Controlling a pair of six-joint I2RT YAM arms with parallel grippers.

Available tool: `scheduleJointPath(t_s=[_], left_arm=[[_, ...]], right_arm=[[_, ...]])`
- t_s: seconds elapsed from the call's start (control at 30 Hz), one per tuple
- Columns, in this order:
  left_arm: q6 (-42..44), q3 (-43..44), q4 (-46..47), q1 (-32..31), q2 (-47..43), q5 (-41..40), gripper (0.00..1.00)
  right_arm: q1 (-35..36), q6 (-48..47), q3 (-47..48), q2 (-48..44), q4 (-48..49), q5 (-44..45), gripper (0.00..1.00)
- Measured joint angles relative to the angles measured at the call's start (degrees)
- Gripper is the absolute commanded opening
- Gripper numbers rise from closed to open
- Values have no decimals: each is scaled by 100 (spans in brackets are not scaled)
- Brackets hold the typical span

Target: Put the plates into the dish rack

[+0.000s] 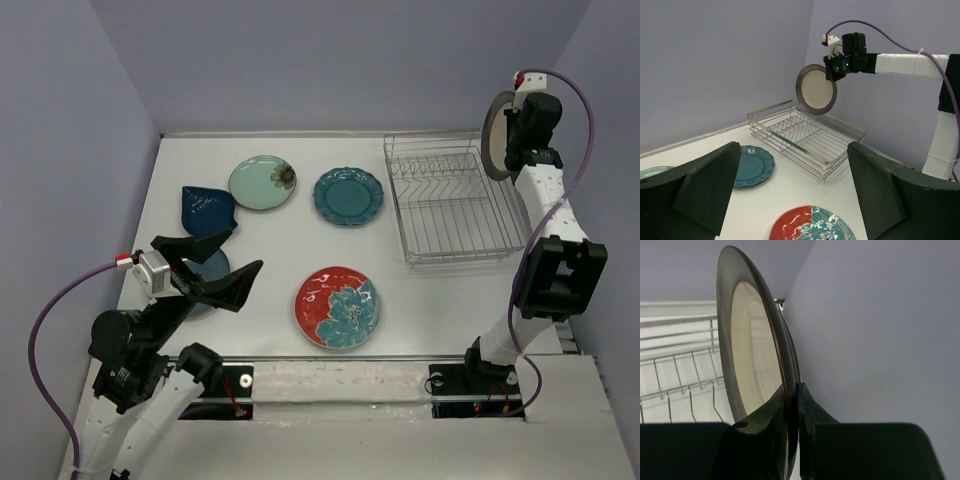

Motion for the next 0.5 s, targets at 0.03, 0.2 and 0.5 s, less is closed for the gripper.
scheduleJointPath(t_s=[0.03,0.2,0.5], left_arm=[[0,0,-2,0,0,-7,99],[0,2,-7,0,0,-22,99],[0,2,-22,0,0,-52,99]], right_arm=[[0,-13,-122,0,61,-9,7],[0,-48,-518,2,31,-92,7],[46,35,-793,2,179,-262,7]])
